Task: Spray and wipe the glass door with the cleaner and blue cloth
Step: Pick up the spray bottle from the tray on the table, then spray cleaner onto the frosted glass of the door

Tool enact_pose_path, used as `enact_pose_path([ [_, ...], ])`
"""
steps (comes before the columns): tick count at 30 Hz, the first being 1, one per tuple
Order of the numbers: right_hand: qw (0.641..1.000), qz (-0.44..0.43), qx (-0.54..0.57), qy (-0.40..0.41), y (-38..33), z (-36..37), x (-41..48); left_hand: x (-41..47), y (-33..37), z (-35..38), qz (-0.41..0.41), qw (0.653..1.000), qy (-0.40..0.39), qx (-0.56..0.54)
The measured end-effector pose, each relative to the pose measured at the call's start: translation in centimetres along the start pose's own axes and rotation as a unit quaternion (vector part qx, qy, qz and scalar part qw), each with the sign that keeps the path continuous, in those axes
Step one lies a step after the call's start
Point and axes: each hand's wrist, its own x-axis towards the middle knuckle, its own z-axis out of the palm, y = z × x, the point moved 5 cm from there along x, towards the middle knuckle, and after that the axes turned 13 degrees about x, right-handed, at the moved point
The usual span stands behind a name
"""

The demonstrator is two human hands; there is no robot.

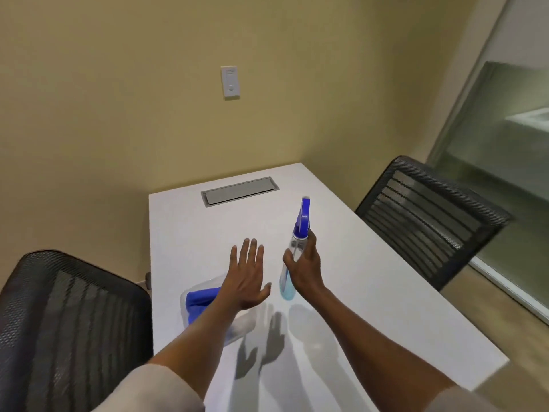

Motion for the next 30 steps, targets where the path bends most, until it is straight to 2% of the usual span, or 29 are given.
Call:
enact_pose_path([
  [4, 0.998, -0.006, -0.009, 0.069, -1.6, -6.7, -1.6, 2.1, 5.0, -4.0, 0.057, 0.998, 0.029, -0.007],
  [8, 0.989, -0.024, -0.022, 0.144, -3.6, -14.2, -4.6, 3.0, 12.2, -8.0, 0.149, 0.987, 0.054, -0.014],
  [16, 0.940, -0.070, -0.110, 0.316, -8.1, -30.9, -15.3, 0.3, 29.6, -17.8, 0.304, 0.942, 0.142, -0.002],
  [18, 0.919, -0.091, -0.134, 0.359, -9.8, -35.1, -19.6, -2.1, 34.4, -20.5, 0.341, 0.924, 0.170, -0.005],
  [24, 0.867, -0.081, -0.147, 0.470, -15.7, -46.0, -36.1, -13.5, 48.5, -28.3, 0.436, 0.874, 0.215, -0.021],
  [30, 0.784, -0.076, -0.147, 0.599, -21.5, -53.4, -54.5, -28.0, 60.5, -35.5, 0.535, 0.798, 0.272, -0.053],
])
